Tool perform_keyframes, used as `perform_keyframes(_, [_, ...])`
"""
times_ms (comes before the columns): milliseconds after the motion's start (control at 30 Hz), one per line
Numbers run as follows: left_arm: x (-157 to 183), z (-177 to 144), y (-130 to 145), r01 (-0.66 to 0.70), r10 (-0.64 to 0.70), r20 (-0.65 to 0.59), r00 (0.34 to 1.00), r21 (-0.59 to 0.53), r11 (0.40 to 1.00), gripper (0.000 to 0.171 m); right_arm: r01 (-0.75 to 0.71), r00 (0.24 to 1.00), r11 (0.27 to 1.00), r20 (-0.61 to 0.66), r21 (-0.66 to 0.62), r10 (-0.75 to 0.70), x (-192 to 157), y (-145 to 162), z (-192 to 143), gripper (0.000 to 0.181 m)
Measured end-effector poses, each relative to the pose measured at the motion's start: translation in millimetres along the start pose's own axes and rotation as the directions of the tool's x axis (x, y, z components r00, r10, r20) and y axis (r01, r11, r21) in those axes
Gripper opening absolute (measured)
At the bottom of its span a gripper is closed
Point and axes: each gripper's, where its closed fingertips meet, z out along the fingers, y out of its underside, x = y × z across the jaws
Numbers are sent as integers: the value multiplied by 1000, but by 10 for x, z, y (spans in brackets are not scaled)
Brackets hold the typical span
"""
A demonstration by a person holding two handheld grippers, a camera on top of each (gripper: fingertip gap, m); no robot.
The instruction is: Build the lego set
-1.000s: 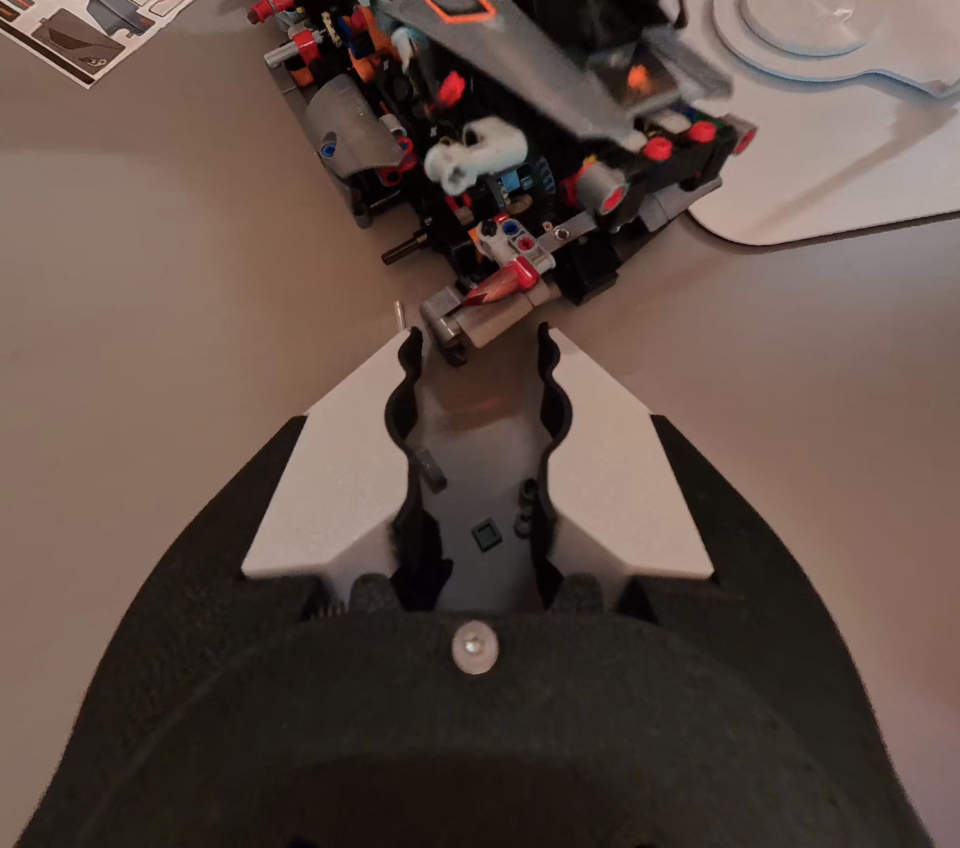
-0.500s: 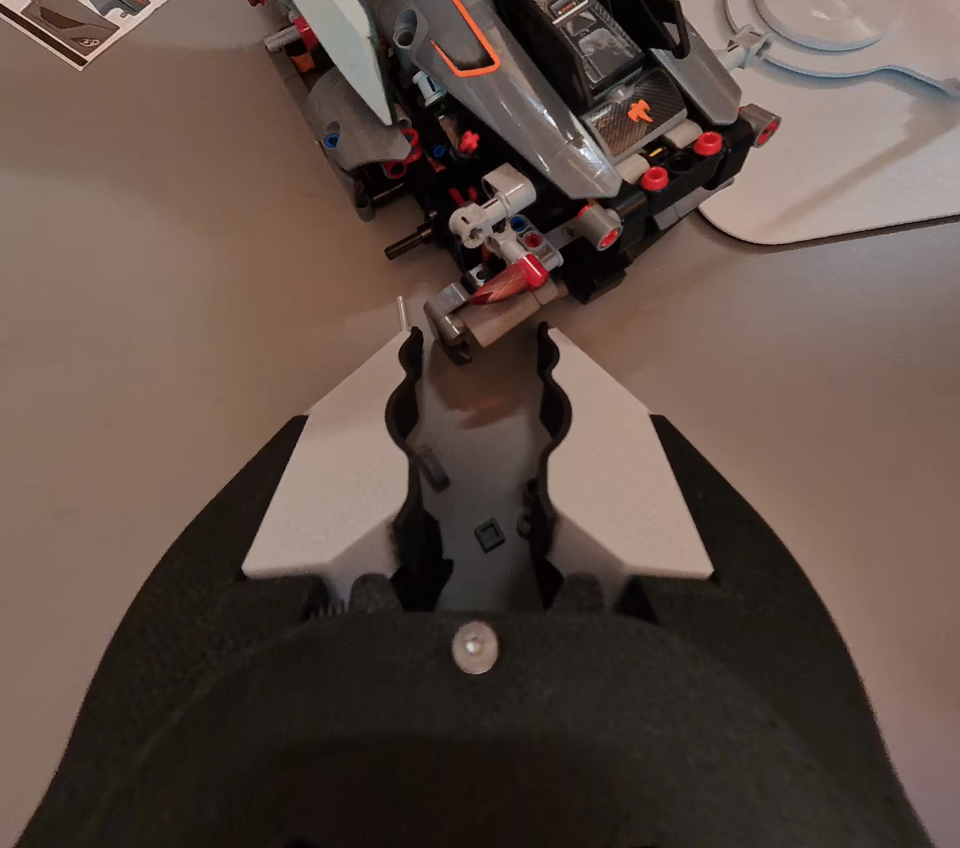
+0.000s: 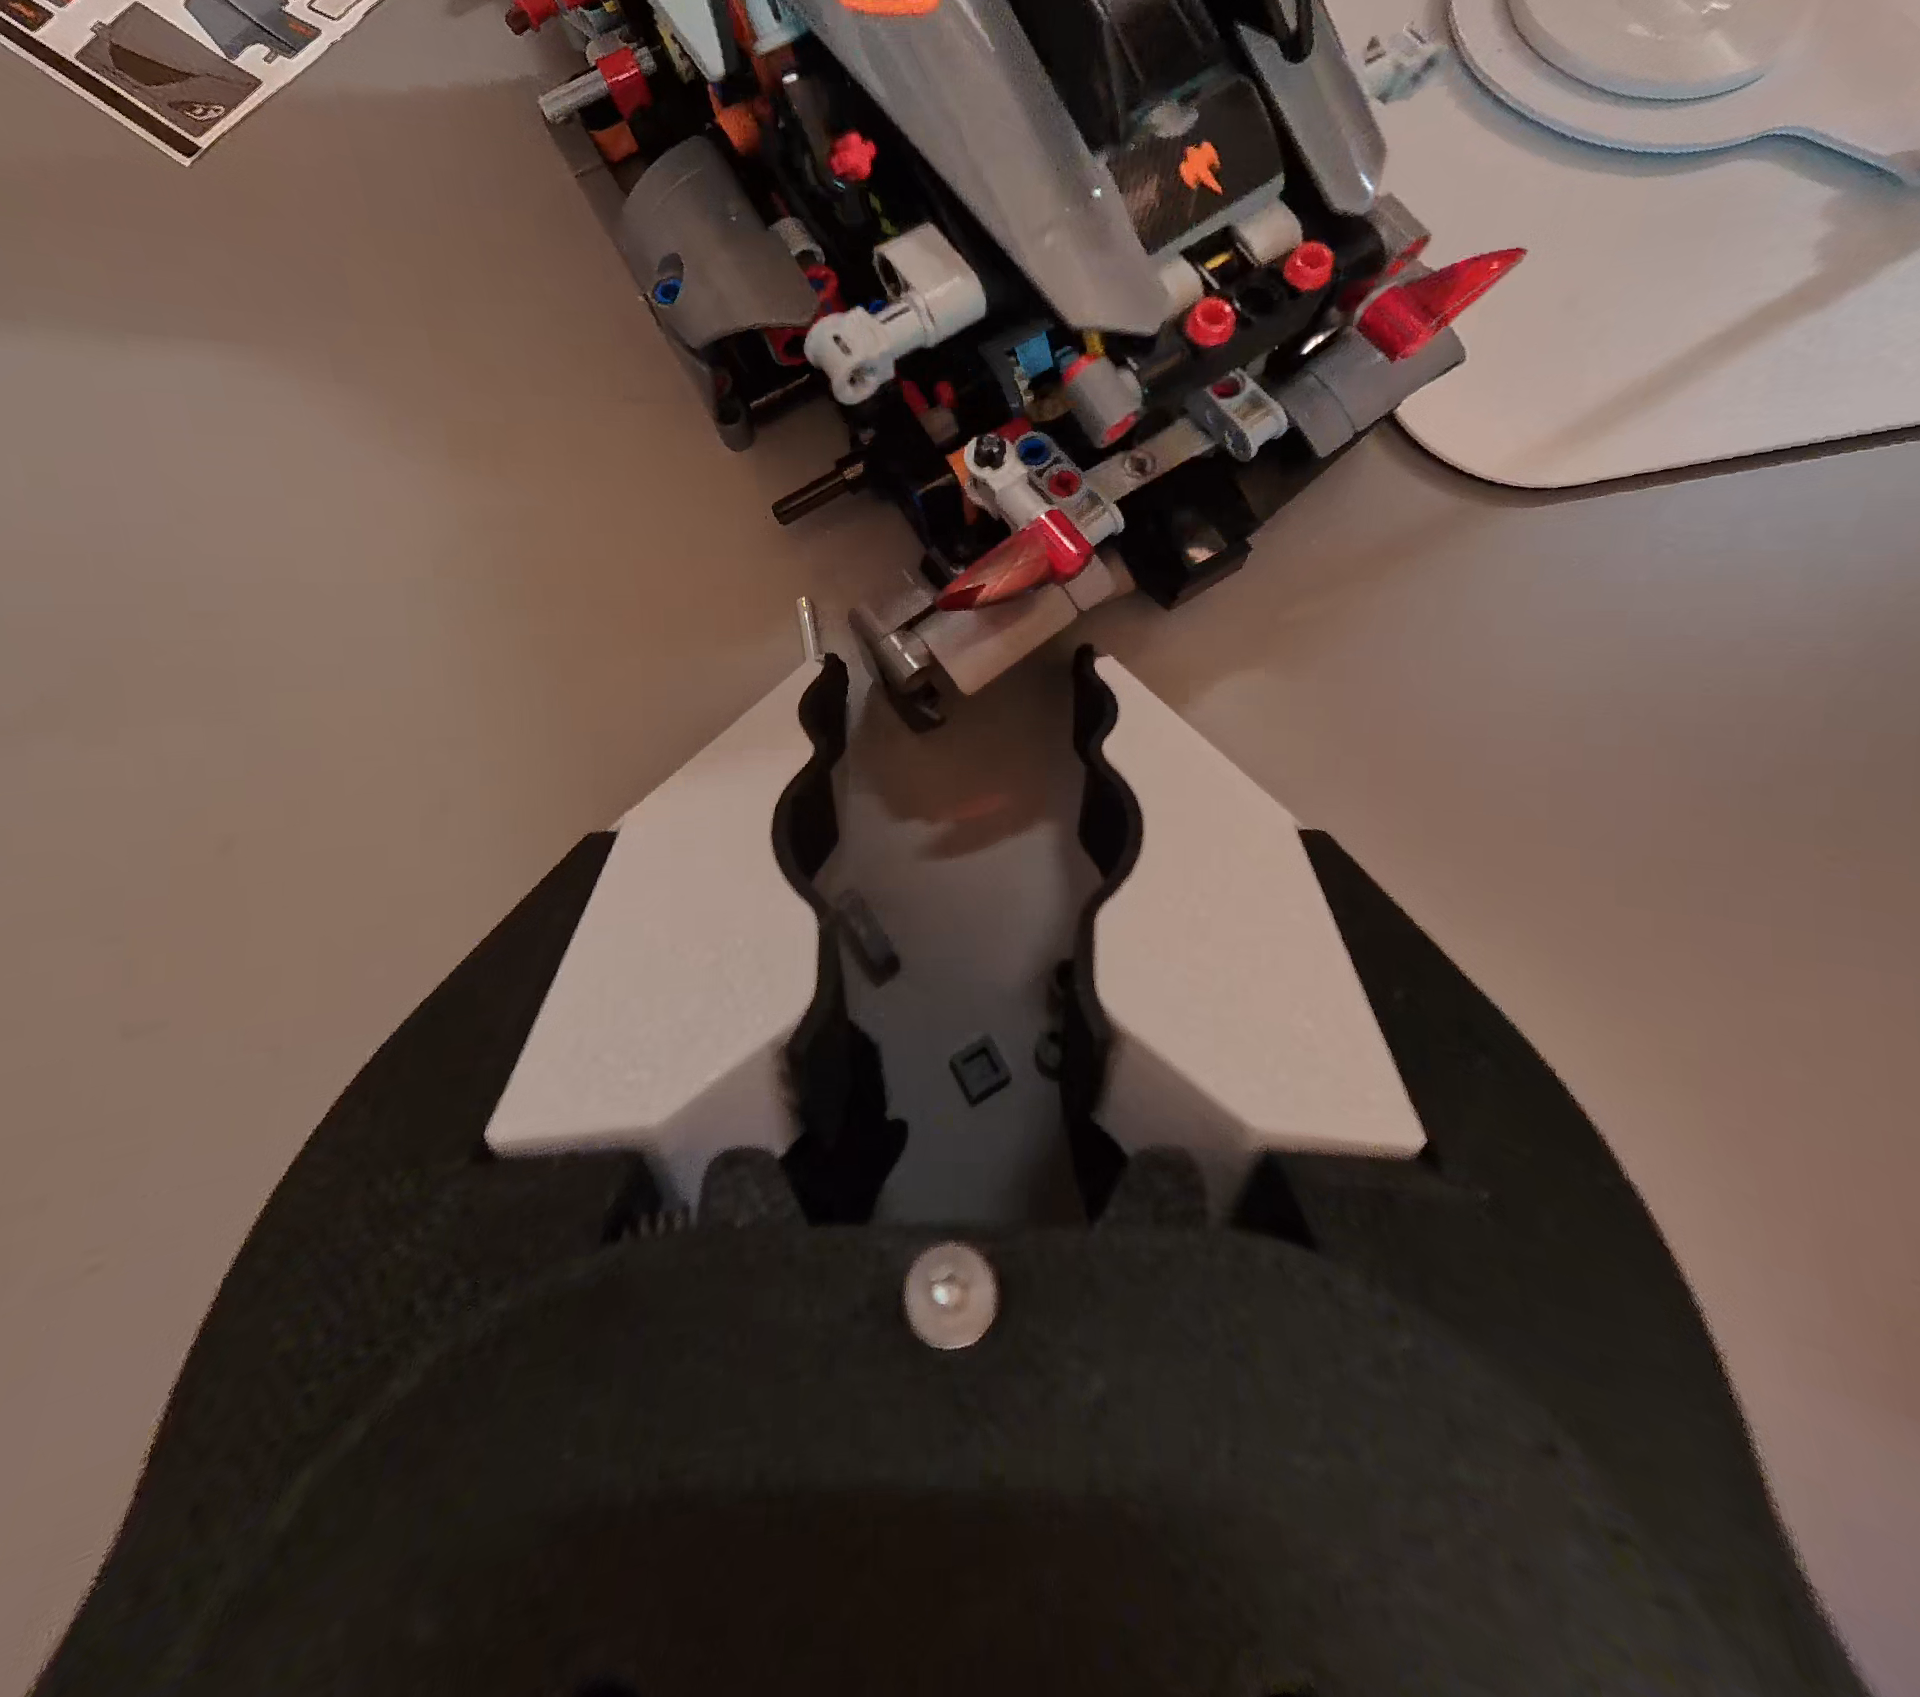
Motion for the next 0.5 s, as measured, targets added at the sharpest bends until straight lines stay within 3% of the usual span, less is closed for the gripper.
perform_keyframes(300, [114,43,-57,-11,12,-36,999,10,1000,77,-2,1000,1000,7,0,2,-8,0,-1,42])
perform_keyframes(400, [73,97,6,-33,33,2,999,-50,998,77,-3,1000,1000,9,0,3,-10,1,0,42])
perform_keyframes(500, [112,133,-12,-28,27,-17,999,-42,999,77,0,1000,1000,10,-2,0,-13,4,2,42])
